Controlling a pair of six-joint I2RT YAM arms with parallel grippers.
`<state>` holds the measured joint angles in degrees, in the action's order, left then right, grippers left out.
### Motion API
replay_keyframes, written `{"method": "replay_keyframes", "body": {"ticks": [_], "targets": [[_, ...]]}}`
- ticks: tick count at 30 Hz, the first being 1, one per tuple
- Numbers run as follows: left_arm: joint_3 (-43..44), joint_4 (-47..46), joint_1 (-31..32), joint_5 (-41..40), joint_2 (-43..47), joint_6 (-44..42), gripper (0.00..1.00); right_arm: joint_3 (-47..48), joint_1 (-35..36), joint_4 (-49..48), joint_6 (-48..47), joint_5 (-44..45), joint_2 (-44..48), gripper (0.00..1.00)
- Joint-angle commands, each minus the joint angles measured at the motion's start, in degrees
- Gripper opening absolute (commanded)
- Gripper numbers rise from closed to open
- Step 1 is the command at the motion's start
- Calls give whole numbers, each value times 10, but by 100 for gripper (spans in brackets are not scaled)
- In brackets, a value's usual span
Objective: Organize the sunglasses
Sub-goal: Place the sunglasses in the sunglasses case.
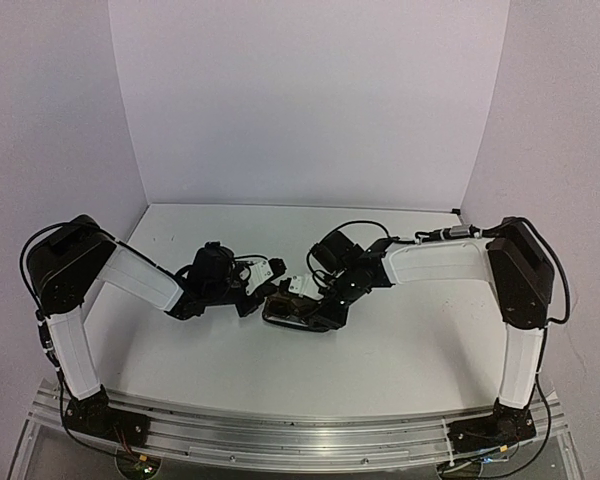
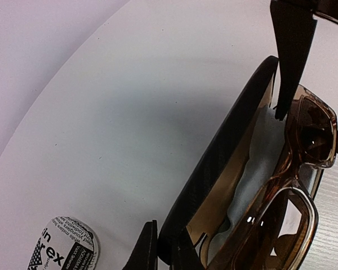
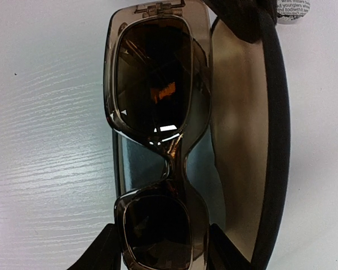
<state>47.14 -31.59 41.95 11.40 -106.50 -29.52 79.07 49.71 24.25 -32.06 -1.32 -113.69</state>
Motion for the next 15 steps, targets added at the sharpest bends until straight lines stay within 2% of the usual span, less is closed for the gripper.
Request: {"method": "replay_keyframes", "body": {"ticks": [1, 9, 15], "targets": [[-2, -35, 1, 5, 35, 7, 0, -12, -7, -12, 22, -3, 29, 45], [0, -34, 2, 8, 35, 9, 0, 4, -3, -12, 10, -8, 5, 45], [1, -33, 4, 8, 35, 9, 0, 8, -1, -11, 4, -2, -13, 49]]}}
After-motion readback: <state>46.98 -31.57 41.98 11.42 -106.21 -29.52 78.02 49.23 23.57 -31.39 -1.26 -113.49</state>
